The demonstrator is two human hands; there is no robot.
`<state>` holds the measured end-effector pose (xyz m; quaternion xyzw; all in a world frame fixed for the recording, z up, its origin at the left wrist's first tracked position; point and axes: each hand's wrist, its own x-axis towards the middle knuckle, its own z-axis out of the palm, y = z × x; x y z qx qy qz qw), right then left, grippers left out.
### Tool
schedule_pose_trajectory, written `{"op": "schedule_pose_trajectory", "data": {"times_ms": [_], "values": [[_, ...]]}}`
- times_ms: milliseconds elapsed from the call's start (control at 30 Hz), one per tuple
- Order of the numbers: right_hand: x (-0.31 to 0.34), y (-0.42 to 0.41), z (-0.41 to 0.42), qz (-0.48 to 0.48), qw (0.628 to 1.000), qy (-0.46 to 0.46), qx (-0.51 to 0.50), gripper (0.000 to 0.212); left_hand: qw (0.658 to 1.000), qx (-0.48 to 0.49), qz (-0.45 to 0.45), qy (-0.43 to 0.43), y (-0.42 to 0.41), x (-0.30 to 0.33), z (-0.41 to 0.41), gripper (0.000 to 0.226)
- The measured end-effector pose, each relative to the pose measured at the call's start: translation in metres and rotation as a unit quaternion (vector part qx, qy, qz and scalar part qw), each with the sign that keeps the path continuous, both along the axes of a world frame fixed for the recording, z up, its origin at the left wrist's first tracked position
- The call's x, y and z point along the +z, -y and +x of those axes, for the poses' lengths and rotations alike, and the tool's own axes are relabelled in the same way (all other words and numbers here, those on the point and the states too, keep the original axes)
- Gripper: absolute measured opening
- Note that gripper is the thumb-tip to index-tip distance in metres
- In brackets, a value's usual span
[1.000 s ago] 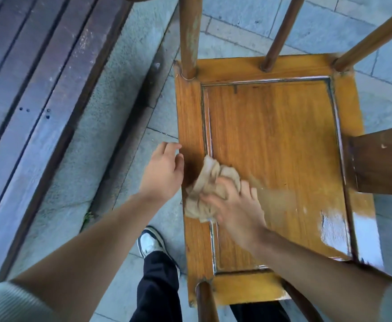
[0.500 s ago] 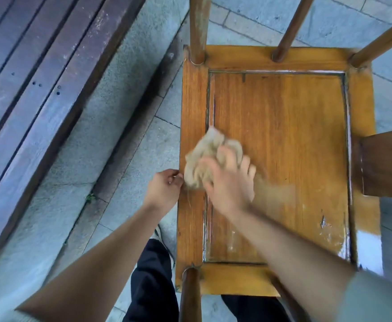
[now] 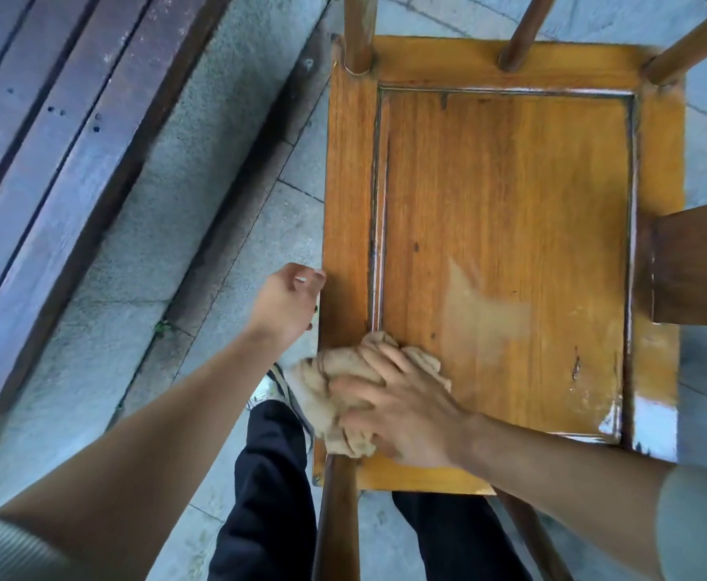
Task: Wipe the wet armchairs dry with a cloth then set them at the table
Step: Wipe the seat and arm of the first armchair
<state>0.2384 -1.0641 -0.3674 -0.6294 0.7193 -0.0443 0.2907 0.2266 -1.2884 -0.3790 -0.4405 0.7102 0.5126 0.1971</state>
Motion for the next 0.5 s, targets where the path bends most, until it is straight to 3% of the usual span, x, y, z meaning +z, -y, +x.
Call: {"op": "schedule_pose_trajectory", "data": {"times_ms": [100, 200, 333, 433, 500], "values": [[0.003, -0.029, -0.016, -0.018, 0.994, -0.005, 0.11, 0.044, 0.974, -0.152, -0.161, -0.046, -0.017, 0.0, 0.004, 0.043], [0.002, -0.061, -0.042, -0.024, 0.991, -0.02, 0.127, 0.05, 0.915, -0.248, -0.298, -0.116, -0.033, 0.004, 0.005, 0.054], [0.0, -0.095, -0.087, 0.014, 0.996, -0.075, -0.035, 0.054, 0.836, -0.372, -0.368, -0.165, -0.049, 0.004, -0.014, 0.06], [-0.005, -0.086, -0.12, 0.02, 0.976, -0.137, -0.168, 0.056, 0.812, -0.413, -0.374, -0.173, -0.062, -0.002, -0.03, 0.056], [-0.013, -0.07, -0.145, 0.003, 0.943, -0.178, -0.281, 0.058, 0.811, -0.413, -0.378, -0.17, -0.068, -0.007, -0.042, 0.054]]}}
